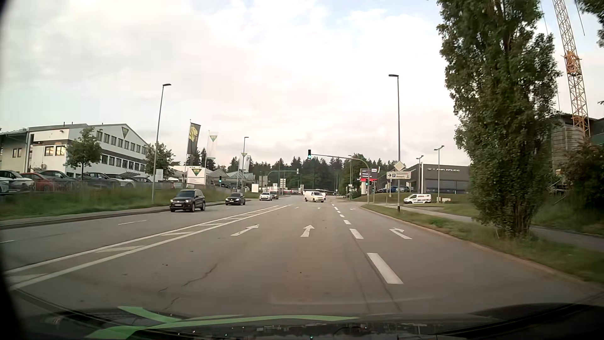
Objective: Follow the waypoints while adhering to traffic rules and regulations
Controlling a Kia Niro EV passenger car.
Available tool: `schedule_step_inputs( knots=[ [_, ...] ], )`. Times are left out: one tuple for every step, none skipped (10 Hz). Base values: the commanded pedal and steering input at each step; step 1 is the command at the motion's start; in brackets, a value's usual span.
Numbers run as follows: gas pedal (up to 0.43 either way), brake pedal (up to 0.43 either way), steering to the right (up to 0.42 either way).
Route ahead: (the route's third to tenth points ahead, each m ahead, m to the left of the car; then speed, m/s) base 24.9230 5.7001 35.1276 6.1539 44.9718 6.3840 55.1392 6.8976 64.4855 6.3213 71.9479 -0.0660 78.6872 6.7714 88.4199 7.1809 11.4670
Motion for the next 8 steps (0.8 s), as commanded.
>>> schedule_step_inputs(
  knots=[
    [0.130,0.000,-0.005],
    [0.130,0.000,-0.004],
    [0.130,0.000,-0.003],
    [0.130,0.000,-0.002],
    [0.130,0.000,-0.001],
    [0.130,0.000,-0.001],
    [0.130,0.000,-0.001],
    [0.130,0.000,-0.001]
  ],
)
